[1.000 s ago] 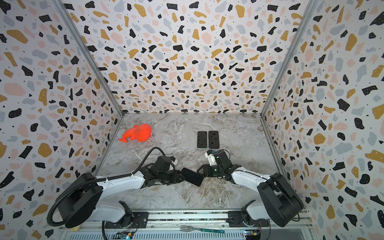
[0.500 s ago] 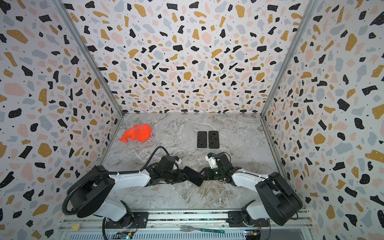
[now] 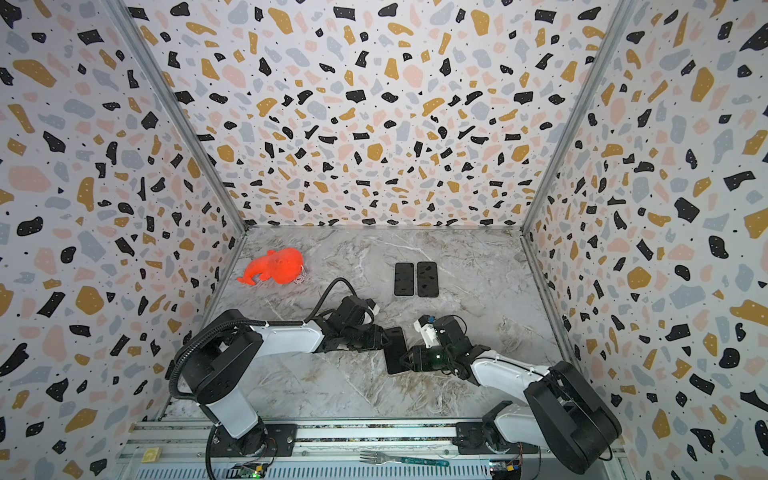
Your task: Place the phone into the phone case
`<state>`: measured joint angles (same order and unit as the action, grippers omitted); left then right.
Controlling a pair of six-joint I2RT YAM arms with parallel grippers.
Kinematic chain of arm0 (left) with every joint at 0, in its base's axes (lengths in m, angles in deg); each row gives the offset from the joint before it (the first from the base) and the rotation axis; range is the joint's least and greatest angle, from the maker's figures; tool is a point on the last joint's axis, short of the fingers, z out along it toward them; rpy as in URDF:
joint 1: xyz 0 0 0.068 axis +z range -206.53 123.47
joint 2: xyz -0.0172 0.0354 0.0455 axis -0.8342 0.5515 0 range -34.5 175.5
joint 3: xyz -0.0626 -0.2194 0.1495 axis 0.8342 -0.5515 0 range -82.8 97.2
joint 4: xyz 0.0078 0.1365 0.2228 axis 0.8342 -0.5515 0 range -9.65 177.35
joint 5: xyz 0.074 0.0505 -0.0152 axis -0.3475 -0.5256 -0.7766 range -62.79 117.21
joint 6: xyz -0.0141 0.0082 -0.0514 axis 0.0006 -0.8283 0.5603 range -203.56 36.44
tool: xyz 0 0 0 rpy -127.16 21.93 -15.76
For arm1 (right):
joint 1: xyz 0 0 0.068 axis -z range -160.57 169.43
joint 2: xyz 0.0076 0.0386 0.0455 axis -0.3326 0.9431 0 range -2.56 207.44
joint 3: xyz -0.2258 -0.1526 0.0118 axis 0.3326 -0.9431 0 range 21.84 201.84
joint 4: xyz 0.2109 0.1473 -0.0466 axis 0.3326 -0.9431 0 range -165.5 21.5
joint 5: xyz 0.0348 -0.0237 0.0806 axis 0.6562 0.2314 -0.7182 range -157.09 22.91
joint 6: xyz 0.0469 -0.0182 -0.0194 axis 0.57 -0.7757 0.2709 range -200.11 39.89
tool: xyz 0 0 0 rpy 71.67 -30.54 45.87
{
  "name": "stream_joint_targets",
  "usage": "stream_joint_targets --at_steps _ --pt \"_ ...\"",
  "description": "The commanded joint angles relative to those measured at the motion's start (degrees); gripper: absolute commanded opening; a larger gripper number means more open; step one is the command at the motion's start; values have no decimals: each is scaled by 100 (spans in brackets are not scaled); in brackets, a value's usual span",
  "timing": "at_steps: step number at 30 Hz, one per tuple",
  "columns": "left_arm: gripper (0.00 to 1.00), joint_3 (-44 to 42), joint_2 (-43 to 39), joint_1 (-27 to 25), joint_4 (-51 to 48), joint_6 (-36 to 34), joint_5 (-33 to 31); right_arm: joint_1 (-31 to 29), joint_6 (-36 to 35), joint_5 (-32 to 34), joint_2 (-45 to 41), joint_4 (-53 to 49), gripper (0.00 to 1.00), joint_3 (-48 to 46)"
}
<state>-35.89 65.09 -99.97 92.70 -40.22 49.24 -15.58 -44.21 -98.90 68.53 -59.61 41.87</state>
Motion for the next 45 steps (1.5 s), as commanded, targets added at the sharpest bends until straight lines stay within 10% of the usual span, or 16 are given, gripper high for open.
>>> stream_joint_targets --at_steps 1,22,45 --pt "47 39 95 51 -621 -322 -65 -149 137 -29 -212 -257 45 -40" --pt "52 -455 -499 -701 -1173 588 519 -296 5 314 -570 -740 47 -25" --pt "22 -489 95 -725 -1400 220 347 -569 163 341 -368 -475 46 -51"
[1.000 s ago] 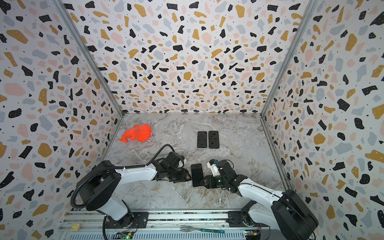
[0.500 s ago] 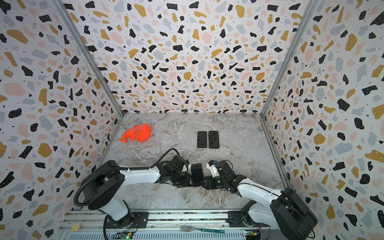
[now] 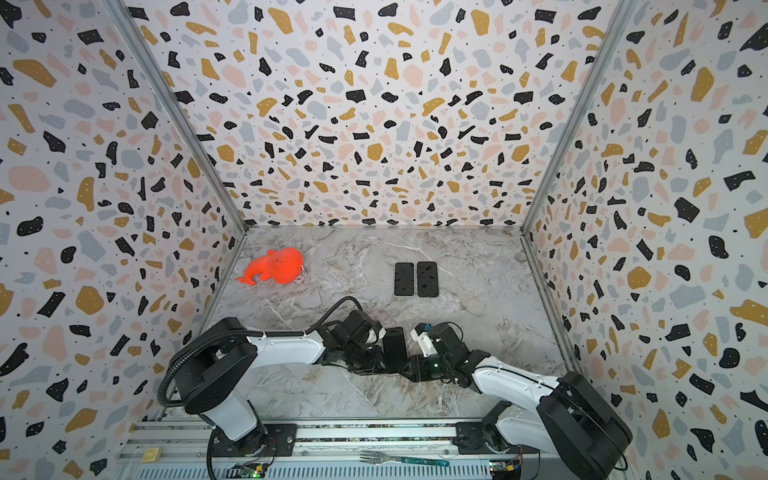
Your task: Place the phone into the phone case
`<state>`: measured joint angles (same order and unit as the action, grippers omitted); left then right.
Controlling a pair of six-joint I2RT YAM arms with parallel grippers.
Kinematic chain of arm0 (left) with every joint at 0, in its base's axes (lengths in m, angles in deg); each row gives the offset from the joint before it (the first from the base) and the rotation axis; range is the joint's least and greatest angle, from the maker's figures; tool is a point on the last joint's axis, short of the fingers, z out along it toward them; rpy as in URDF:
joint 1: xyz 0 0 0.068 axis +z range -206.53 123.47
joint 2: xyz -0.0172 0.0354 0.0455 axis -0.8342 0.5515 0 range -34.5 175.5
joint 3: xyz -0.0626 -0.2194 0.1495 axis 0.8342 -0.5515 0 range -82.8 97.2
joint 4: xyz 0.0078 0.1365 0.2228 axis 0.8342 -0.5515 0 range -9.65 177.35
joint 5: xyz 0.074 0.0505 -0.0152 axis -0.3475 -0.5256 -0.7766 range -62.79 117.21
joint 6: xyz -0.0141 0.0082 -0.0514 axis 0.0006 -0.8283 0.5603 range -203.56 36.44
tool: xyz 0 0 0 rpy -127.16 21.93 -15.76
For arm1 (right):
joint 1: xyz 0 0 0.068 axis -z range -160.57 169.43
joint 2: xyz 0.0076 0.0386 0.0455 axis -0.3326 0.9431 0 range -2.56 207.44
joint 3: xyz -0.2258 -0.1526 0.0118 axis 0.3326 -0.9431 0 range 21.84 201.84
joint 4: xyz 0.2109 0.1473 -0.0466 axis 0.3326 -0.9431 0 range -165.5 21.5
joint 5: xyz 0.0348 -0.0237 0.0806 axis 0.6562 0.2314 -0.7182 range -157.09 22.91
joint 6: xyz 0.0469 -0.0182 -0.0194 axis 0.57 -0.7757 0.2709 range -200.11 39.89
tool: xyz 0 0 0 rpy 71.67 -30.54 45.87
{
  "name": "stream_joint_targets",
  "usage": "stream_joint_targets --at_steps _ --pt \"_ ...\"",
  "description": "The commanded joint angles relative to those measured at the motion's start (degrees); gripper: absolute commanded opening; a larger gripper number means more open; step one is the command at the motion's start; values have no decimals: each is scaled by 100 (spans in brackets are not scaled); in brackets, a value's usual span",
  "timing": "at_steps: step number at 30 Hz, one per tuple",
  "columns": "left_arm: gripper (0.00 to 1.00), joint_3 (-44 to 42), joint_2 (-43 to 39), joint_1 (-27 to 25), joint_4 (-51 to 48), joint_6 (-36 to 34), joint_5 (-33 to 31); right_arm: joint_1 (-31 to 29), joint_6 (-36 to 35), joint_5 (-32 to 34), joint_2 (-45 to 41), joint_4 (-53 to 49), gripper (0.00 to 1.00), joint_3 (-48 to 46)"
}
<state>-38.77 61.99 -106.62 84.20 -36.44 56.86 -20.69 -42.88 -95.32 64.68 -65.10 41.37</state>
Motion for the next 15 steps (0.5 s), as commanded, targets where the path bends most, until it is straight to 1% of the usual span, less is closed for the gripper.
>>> stream_joint_targets --at_steps 1,9,15 --pt "21 -218 422 -53 -540 -166 -412 -66 38 -23 25 88 46 0" --pt "13 -307 478 -54 -461 -174 -425 -132 86 -10 78 163 41 7" --pt "10 -325 568 -48 -364 -183 -414 -195 107 13 154 196 41 39"
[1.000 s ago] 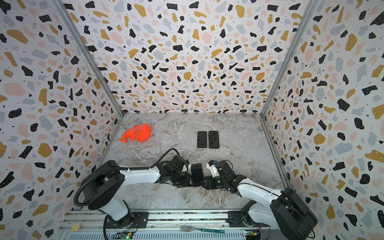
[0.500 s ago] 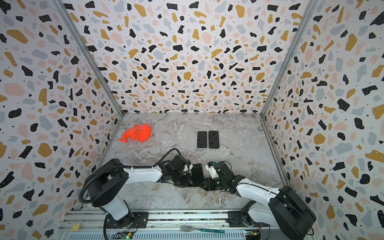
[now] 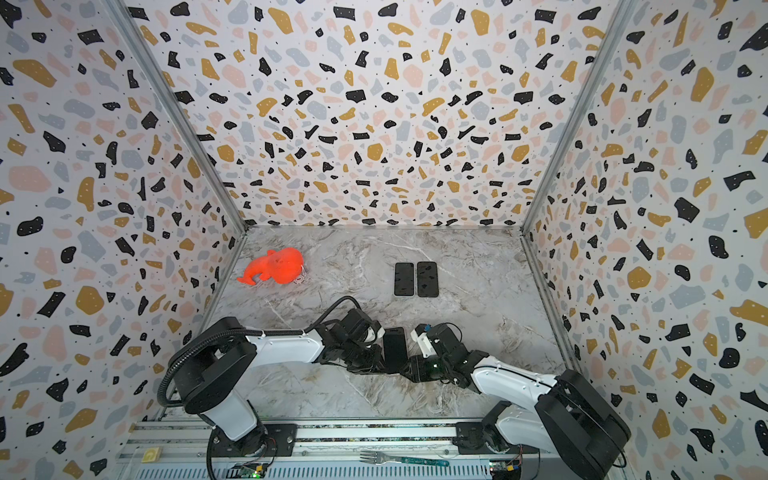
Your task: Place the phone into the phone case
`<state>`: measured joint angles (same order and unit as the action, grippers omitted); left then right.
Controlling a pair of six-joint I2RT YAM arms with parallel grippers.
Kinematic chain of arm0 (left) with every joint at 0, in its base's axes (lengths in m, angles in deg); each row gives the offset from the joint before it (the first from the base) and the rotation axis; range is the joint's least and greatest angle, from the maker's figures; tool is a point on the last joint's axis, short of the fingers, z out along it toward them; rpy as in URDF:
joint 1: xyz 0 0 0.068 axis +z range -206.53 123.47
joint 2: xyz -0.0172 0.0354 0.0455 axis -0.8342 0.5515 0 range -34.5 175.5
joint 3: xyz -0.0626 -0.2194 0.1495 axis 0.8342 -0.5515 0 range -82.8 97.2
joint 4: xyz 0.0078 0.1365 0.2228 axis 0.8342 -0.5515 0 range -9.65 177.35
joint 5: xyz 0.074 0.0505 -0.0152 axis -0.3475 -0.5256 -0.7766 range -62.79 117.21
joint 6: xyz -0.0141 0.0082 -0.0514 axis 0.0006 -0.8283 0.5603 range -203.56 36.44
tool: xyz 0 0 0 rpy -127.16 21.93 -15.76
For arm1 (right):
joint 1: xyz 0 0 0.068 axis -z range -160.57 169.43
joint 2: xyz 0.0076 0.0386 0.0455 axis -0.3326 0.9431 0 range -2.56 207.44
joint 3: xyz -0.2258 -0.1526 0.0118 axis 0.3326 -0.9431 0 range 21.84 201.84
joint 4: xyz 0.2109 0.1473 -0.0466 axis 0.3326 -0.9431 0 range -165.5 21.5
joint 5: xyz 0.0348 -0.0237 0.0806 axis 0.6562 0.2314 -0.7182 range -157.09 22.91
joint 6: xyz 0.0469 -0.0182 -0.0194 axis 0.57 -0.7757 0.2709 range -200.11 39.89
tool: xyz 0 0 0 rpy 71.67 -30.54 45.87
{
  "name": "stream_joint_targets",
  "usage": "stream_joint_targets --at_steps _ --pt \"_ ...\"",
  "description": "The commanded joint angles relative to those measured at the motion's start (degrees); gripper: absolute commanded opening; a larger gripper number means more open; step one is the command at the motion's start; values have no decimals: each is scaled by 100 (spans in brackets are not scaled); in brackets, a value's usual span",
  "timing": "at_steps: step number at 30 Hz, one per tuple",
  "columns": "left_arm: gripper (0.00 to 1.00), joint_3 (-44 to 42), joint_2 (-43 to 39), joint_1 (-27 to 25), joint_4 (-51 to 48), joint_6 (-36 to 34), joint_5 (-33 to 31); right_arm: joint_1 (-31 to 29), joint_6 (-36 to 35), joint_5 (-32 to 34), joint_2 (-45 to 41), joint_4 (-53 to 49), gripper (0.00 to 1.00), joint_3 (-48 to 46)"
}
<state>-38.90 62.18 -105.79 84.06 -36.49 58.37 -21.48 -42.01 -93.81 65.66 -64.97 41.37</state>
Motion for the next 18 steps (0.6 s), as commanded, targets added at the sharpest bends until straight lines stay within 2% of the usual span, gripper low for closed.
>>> stream_joint_targets --at_steps 1,8,13,18 --pt "9 -320 566 -126 -335 -181 -567 -119 21 -136 78 188 41 47" --pt "3 -359 784 -118 -199 -215 -523 -172 15 -109 131 196 38 104" --pt "3 -397 698 -61 -283 -272 -544 -181 -46 -45 85 -27 38 220" --pt "8 -405 347 12 -544 -364 -738 -187 -175 683 -269 -891 39 572"
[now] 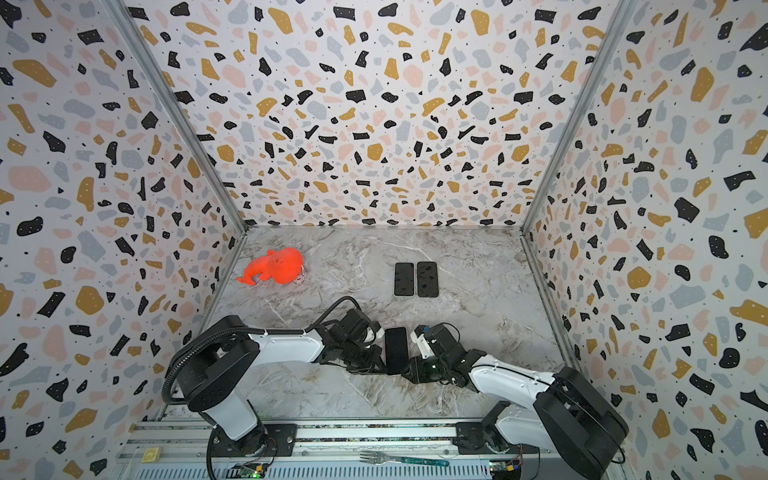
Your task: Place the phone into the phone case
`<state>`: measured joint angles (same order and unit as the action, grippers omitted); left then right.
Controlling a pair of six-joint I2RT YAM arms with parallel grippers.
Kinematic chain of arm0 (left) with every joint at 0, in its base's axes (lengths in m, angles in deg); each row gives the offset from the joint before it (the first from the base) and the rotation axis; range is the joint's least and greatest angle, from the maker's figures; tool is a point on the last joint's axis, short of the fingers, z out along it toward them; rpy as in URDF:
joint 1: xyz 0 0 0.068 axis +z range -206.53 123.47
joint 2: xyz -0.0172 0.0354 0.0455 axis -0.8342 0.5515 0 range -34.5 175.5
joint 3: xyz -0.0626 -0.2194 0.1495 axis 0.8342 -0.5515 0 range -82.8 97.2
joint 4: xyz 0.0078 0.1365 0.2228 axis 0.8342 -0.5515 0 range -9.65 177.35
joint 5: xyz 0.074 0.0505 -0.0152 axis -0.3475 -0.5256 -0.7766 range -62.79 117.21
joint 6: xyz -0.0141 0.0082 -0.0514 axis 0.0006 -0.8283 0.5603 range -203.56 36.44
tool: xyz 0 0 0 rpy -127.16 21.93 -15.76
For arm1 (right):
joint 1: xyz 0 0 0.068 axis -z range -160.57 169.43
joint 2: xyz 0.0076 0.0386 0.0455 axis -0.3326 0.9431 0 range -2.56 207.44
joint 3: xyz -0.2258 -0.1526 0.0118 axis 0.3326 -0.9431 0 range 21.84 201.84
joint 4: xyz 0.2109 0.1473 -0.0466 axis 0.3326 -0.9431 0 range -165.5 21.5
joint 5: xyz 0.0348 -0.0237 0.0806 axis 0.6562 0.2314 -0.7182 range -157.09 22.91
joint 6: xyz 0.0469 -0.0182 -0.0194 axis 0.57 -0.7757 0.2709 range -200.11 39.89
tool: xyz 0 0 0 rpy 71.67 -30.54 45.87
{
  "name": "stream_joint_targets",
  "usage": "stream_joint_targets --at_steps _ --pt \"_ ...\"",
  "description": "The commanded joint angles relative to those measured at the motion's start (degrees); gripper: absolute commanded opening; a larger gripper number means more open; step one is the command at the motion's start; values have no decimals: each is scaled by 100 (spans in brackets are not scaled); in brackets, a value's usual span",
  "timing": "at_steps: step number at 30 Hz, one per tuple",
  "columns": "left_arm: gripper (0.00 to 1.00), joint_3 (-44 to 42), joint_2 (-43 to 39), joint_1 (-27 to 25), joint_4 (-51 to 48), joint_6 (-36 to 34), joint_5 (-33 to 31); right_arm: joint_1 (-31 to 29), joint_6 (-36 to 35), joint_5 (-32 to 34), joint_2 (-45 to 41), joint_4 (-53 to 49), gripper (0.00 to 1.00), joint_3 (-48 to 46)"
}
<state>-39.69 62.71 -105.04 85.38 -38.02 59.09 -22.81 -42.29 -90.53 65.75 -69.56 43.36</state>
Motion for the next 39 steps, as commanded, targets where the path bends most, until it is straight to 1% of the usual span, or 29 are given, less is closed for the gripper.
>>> stream_joint_targets --at_steps 1,3,6,10,12,18,21,31,39 --pt "11 -325 207 -61 -692 -220 -847 -61 -152 539 -342 -629 39 456" --pt "14 -309 44 -57 -666 -212 -864 -95 -85 844 -428 -918 39 573" --pt "21 -336 -244 -56 -377 -145 -762 -224 89 1134 -471 -1097 37 659" --pt "27 -363 -444 -58 -113 -80 -742 -418 339 1302 -400 -1182 36 709" --pt "28 -428 -453 -60 55 -25 -706 -457 464 1295 -345 -1252 35 741" --pt "29 -528 -426 -60 488 30 -666 -490 720 1167 -309 -1233 29 696" --pt "29 -501 -330 -59 652 61 -614 -493 737 1162 -267 -1201 26 704" --pt "31 -557 -220 -58 925 79 -467 -505 749 1027 -15 -1005 22 696" --pt "30 -630 -137 -59 1071 156 -437 -548 763 870 171 -794 16 687"
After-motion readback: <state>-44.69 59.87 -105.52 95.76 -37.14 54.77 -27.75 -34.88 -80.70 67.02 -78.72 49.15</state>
